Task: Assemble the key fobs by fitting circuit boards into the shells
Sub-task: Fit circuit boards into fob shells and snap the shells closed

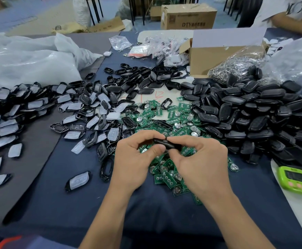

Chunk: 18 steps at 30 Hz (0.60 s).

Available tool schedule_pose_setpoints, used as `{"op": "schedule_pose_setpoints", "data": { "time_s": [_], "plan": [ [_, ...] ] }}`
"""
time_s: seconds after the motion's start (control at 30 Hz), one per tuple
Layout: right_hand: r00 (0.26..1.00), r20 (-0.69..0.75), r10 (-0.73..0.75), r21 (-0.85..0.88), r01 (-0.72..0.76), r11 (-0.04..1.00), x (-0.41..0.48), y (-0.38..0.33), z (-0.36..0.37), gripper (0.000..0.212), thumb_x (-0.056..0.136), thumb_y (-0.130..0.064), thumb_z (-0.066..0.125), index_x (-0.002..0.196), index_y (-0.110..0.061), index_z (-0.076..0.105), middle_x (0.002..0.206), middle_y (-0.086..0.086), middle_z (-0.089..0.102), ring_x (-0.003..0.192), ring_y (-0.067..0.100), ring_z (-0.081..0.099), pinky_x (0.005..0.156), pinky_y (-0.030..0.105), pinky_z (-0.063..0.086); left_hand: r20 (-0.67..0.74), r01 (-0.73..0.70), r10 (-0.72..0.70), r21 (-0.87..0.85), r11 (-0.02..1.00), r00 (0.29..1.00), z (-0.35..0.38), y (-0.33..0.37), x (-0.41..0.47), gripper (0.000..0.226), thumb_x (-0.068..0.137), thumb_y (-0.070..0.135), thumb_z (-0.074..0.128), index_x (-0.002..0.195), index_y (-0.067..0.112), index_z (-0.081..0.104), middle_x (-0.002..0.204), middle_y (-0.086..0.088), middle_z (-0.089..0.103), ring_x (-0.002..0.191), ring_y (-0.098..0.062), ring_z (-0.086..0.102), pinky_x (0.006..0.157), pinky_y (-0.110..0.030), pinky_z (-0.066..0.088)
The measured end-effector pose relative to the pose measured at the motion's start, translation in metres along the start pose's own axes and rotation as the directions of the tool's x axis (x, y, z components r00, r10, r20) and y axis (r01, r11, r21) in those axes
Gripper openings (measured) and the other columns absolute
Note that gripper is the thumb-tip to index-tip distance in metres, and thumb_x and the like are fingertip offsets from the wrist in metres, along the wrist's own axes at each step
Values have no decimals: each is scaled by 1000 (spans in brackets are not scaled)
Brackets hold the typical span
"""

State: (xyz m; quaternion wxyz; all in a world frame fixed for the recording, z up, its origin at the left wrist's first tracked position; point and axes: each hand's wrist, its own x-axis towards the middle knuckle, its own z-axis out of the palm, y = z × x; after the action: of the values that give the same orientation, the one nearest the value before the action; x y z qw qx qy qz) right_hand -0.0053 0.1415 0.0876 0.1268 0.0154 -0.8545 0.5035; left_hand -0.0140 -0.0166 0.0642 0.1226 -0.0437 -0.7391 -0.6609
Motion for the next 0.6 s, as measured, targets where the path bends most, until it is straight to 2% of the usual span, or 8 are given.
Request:
{"op": "schedule_pose_setpoints", "data": {
  "time_s": [0.07, 0.17, 0.27, 0.37, 0.47, 0.6],
  "plan": [
    [999, 38, 26, 106, -30, 994, 1, -3, -2, 27, 74, -16, 88, 84, -40, 82, 76, -29, 73, 72, -5, 71, 67, 12, 53, 6, 32, -32, -79, 996, 999, 0, -2, -2, 23, 76, 18, 82, 92, 35, 81, 90, 5, 79, 87, -12, 71, 82, -25, 56],
    [998, 43, 42, 170, -48, 984, 1, -6, -2, 34, 73, -13, 89, 75, -46, 79, 72, -28, 73, 68, -3, 71, 62, 10, 50, 2, 55, -55, -183, 982, 998, 4, -2, -6, 16, 75, 30, 81, 91, 33, 82, 88, -2, 77, 85, -20, 67, 81, -34, 57],
    [999, 31, 23, 167, -28, 986, 1, -9, -2, 42, 74, -14, 89, 79, -53, 74, 73, -29, 73, 59, -3, 67, 54, 10, 46, -14, 57, -61, -208, 976, 998, 7, -1, -8, 15, 77, 27, 80, 91, 30, 82, 87, -5, 76, 83, -20, 66, 80, -35, 58],
    [999, 21, -25, 117, 23, 993, 2, -11, -3, 56, 74, -17, 89, 85, -65, 63, 78, -37, 69, 59, -8, 64, 55, 7, 44, -26, 65, -72, -209, 976, 997, 9, -3, -9, 17, 78, 17, 80, 90, 29, 82, 85, -7, 76, 81, -19, 66, 79, -35, 58],
    [999, 31, -44, 102, 41, 994, 3, -8, -2, 44, 75, -17, 89, 82, -56, 70, 77, -35, 70, 59, -8, 65, 54, 7, 45, -41, 62, -72, -215, 975, 997, 10, -3, -8, 17, 78, 16, 80, 90, 29, 82, 84, -5, 74, 81, -18, 64, 78, -34, 57],
    [993, 59, -101, 138, 92, 986, 3, -2, -5, 28, 76, -18, 86, 90, -43, 80, 84, -31, 74, 83, -5, 71, 74, 8, 50, -45, 34, -56, -385, 922, 997, 14, 2, -9, 23, 82, 6, 76, 90, 26, 82, 87, 3, 76, 85, -13, 68, 81, -25, 57]
  ]
}}
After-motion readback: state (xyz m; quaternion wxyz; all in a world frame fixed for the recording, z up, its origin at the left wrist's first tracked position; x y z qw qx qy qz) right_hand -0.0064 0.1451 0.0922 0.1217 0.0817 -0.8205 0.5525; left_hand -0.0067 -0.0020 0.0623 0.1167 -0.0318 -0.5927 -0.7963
